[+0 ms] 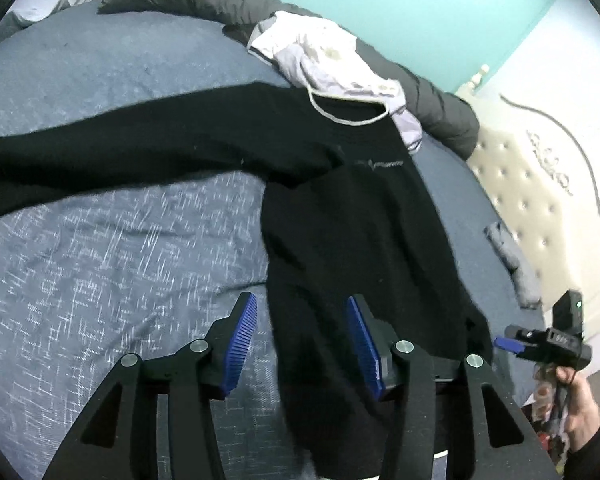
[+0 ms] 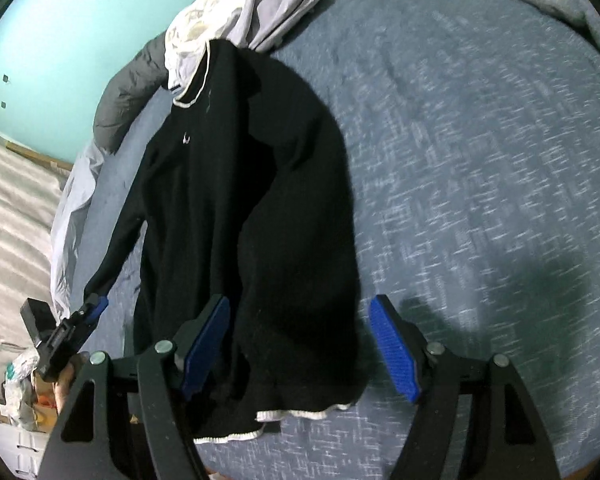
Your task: Fold clothes
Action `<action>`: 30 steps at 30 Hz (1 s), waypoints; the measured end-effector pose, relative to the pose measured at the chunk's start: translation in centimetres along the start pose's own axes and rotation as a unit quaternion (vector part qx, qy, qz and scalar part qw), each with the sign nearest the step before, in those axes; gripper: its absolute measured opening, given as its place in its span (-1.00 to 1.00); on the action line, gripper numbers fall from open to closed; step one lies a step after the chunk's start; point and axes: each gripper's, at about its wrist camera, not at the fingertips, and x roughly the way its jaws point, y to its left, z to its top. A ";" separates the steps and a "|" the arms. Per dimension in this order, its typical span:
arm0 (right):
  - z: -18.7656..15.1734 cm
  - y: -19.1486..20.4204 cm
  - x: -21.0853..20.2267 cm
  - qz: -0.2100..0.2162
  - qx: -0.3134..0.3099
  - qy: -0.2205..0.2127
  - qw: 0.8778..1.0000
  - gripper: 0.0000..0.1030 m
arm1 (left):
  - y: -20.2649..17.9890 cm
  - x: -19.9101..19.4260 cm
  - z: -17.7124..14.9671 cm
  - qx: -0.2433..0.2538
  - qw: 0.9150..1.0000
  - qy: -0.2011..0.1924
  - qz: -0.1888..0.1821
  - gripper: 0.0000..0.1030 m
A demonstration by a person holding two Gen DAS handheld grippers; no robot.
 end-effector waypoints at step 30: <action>5.4 2.1 -10.9 -0.125 -0.110 -0.119 0.979 -0.90 | 1.6 0.7 -1.3 0.019 1.000 0.000 0.022 0.00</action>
